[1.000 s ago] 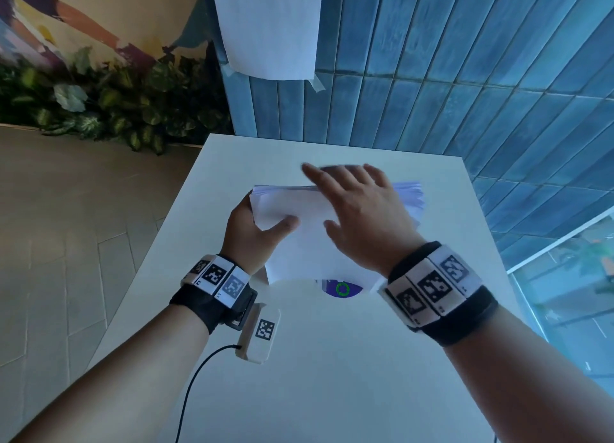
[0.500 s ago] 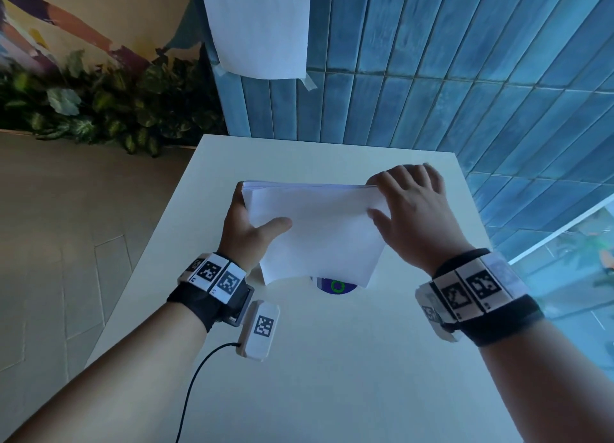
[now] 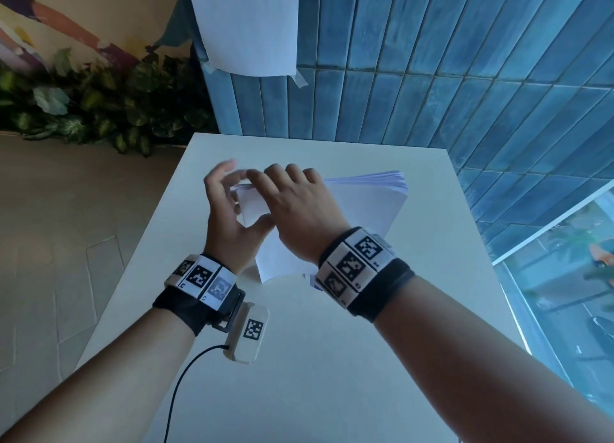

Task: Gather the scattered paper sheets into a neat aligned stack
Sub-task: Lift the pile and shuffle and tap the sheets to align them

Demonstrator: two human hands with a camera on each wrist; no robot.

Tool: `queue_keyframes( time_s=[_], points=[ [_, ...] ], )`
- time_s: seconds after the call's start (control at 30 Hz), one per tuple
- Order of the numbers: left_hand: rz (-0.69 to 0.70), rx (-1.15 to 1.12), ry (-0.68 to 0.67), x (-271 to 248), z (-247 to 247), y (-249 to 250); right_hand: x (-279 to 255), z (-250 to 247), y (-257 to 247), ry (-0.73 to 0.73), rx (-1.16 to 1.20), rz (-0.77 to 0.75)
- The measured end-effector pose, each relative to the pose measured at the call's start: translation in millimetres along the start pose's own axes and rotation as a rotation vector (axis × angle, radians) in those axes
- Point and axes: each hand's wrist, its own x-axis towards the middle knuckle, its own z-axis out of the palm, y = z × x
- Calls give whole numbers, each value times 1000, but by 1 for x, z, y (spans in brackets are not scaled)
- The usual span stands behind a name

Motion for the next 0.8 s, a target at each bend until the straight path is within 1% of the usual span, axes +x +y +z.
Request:
queue_keyframes(
  time_s=[0.1,0.13,0.2,0.27,0.37,0.47,0.57,0.63,0.67,0.73,0.8],
  points=[
    [94,118,-72,4,1,6,-1,6,6,76,69,7],
    [108,142,-90,5,3,8,-2,8,8,123,98,18],
    [115,166,-85,9,5,8,-6,11,14,180,88,29],
    [87,183,-84,10,3,6,-15,13,25,188,40,59],
    [56,195,-94,10,-1,4,-31,11,51,217,9,153],
    [69,193,-123,11,-2,3,-52,7,79,194,-28,202],
    [75,177,-140,13,-3,3,-71,4,100,185,-18,281],
    [68,174,-143,13,-3,4,-79,3,110,189,47,303],
    [58,174,-146,13,-3,3,-82,4,113,196,118,298],
    [51,172,-149,14,-3,3,-86,7,114,241,340,298],
    [41,165,-149,14,-4,2,-87,11,110,339,543,341]
  ],
)
